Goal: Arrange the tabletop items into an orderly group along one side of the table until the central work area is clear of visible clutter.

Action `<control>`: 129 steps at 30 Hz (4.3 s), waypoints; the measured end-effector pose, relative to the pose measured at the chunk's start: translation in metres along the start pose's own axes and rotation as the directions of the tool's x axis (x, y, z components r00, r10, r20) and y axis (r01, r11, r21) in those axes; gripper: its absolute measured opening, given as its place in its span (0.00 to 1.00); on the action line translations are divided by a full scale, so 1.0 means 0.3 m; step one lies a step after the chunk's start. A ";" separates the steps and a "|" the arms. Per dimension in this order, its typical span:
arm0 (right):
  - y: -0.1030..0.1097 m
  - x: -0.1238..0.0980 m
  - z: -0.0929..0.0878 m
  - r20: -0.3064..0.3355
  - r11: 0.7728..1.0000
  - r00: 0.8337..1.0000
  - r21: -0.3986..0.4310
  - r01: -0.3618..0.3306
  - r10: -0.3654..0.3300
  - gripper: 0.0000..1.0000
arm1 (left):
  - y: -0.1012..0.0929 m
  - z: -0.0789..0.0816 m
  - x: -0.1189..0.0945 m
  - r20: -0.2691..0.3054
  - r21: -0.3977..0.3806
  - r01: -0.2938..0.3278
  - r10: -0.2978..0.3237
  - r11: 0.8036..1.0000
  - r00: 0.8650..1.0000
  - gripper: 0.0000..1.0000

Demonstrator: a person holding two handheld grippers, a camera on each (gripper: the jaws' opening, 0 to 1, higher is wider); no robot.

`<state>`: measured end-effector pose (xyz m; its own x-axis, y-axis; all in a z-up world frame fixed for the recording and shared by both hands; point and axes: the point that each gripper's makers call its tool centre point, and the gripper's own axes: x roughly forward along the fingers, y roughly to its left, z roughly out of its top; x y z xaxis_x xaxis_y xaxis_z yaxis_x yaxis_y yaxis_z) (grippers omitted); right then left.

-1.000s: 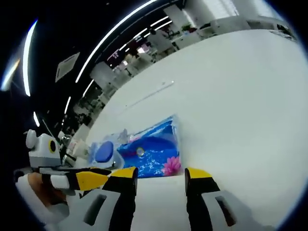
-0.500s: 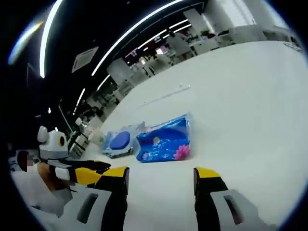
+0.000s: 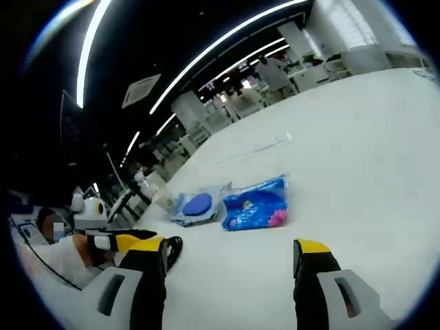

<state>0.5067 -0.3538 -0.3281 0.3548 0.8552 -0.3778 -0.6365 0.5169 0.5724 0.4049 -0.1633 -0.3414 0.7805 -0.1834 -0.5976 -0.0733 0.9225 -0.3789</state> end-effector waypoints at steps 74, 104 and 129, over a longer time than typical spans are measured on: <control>-0.012 -0.097 -0.021 0.039 0.998 0.999 0.061 -0.001 -0.001 0.63 | 0.209 -0.181 -0.044 -0.087 -0.220 -0.322 0.310 0.921 0.947 0.08; 0.313 0.044 -0.098 -0.092 0.898 0.942 0.343 -0.275 0.324 0.70 | -0.216 0.070 -0.011 0.212 -0.311 0.200 -0.137 0.929 0.968 0.06; 0.093 0.114 -0.180 -0.240 0.941 0.967 0.337 0.006 0.080 0.04 | -0.262 -0.140 0.128 0.002 -0.485 0.186 -0.211 0.855 0.977 0.10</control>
<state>0.4640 -0.3120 -0.3645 0.1279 0.8599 -0.4941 -0.3664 0.5039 0.7822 0.4145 -0.2570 -0.3641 0.7796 -0.3736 -0.5026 -0.2188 0.5895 -0.7775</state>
